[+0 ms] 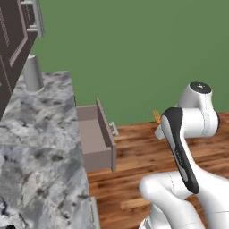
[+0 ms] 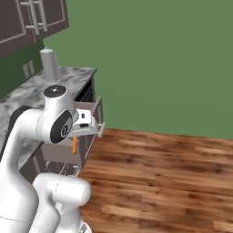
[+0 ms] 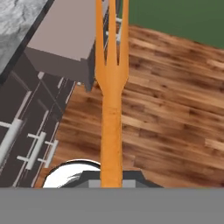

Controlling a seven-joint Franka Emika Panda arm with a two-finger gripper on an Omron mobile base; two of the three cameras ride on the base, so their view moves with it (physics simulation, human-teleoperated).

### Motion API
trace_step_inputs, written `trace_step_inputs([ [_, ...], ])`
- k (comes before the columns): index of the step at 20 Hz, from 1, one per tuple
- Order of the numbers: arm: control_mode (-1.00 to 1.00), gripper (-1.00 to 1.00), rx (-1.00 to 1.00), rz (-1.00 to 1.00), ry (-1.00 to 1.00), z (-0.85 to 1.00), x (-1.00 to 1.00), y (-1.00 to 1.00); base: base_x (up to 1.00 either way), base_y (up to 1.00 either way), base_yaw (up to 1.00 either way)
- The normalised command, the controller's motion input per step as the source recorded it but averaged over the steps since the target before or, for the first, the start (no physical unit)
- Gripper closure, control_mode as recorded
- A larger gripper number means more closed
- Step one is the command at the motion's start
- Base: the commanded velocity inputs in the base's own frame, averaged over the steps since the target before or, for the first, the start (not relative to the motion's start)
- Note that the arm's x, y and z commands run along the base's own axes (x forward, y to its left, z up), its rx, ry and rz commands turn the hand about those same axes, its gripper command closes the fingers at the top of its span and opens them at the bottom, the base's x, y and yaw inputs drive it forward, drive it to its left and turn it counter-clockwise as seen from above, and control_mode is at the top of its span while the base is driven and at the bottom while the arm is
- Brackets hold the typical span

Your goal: Organize the utensils by type. Pick up the wooden spoons from the counter and place them in the open cabinet. Then pick up the metallic utensils from the counter and place them in the open drawer.

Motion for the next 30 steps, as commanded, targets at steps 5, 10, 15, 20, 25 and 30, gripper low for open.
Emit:
trace_step_inputs([
  [5, 1.0, 1.0, 0.0, 0.0, 0.0, 0.0, 0.0, 0.0, 0.52, 0.39, 0.0],
  [10, 1.0, 1.0, 0.0, 0.0, 0.0, 0.0, 0.0, 0.0, 0.51, 0.4, 0.0],
  [15, 1.0, 1.0, 0.0, 0.0, 0.0, 0.0, 0.0, 0.0, 0.53, 0.42, 0.0],
  [20, -1.0, 1.0, -0.02, 0.0, 0.04, 0.02, 0.11, 0.09, 0.46, 0.38, 0.0],
  [25, -1.0, 1.0, -0.1, 0.0, 0.23, 0.07, 0.61, 0.48, 0.0, 0.0, 0.0],
  [30, -1.0, 1.0, -0.03, 0.0, 0.26, -0.01, 0.42, 0.34, 0.0, 0.0, 0.0],
])
